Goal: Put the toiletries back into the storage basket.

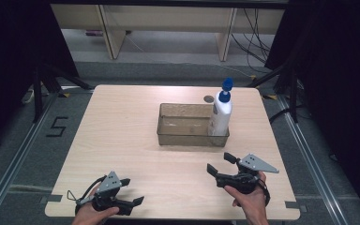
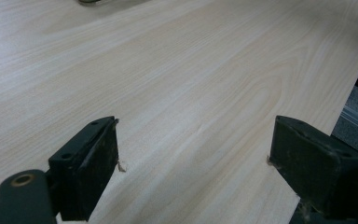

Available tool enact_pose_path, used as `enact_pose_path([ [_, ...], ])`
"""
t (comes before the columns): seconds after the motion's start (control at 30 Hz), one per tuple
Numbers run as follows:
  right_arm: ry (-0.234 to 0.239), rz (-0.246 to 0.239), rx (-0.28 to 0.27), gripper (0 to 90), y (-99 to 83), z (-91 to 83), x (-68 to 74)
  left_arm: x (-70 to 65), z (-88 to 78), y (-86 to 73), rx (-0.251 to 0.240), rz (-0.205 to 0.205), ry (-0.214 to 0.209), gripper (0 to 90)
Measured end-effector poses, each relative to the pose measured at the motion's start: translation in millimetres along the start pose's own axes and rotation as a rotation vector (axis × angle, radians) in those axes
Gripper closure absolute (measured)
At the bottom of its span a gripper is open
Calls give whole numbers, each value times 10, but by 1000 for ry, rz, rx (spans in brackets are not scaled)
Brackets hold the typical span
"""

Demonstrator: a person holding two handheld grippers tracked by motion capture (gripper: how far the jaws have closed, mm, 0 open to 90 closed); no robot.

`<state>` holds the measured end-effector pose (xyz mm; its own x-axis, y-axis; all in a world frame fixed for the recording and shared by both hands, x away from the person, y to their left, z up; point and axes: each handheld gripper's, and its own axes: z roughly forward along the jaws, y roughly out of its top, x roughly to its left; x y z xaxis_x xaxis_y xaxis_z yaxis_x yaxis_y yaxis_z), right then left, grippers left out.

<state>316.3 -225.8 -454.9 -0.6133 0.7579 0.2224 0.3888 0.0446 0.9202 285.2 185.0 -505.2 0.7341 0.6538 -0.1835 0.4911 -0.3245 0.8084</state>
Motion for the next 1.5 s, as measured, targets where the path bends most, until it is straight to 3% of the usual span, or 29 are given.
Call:
enact_pose_path([
  [0.2,-2,-25,16,160,-67,-19,33,0,1,-2,0,8,2,148],
  [0.23,9,-7,13,160,-83,-14,49,-4,7,-3,-8,3,4,148],
  [0.27,13,-19,15,160,-88,-15,44,-4,3,1,-5,1,5,148],
  [0.3,11,8,32,160,-103,-28,75,-1,-2,2,0,6,6,149],
  [0.33,9,-27,30,160,-104,-29,53,-1,-1,-2,-4,8,7,148],
  [0.4,17,13,28,160,-123,-39,85,2,-6,1,2,9,1,148],
  [0.43,14,-9,28,160,-126,-46,75,3,-9,6,8,8,0,148],
  [0.47,23,11,32,160,-134,-54,90,2,-7,5,6,7,1,149],
  [0.53,16,-20,39,159,-138,-67,83,-2,1,-4,-4,8,6,148],
  [0.57,27,5,34,158,-155,-62,99,-1,2,-3,-3,7,5,148],
  [0.63,21,-16,32,157,-169,-74,96,-2,1,1,0,5,4,148],
  [0.73,20,2,51,157,-195,-96,122,-2,4,-3,-3,3,-2,148],
  [0.77,16,-21,39,157,-216,-93,120,-4,4,0,-4,0,3,148],
  [0.87,21,-28,64,157,-248,-115,141,-4,0,-2,0,8,8,148],
  [0.9,17,10,81,157,-259,-135,177,-1,2,-3,-1,8,1,148],
  [0.93,18,-29,66,157,-266,-131,153,-3,5,-2,-2,3,-3,148],
  [0.97,35,-8,67,156,-281,-130,165,-3,5,1,0,-1,-2,149],
  [1.07,6,-43,88,154,-305,-173,165,-3,11,-5,-3,5,-3,148],
  [1.13,15,-43,88,154,-330,-171,175,-3,14,-4,-2,5,-5,149],
  [1.17,22,-17,116,154,-341,-204,208,-4,15,-5,-2,6,-6,149],
  [1.2,29,-67,96,154,-349,-191,181,-8,13,-5,2,7,-7,148],
  [1.27,19,-87,107,154,-365,-195,192,-9,15,-7,3,7,-8,148],
  [1.33,31,-82,112,154,-387,-203,216,-5,22,-9,-3,9,-5,148],
  [1.43,27,-113,127,154,-410,-226,220,-11,11,-6,12,13,4,148],
  [1.5,22,-97,140,154,-428,-245,236,-8,26,-11,-3,7,-6,148],
])
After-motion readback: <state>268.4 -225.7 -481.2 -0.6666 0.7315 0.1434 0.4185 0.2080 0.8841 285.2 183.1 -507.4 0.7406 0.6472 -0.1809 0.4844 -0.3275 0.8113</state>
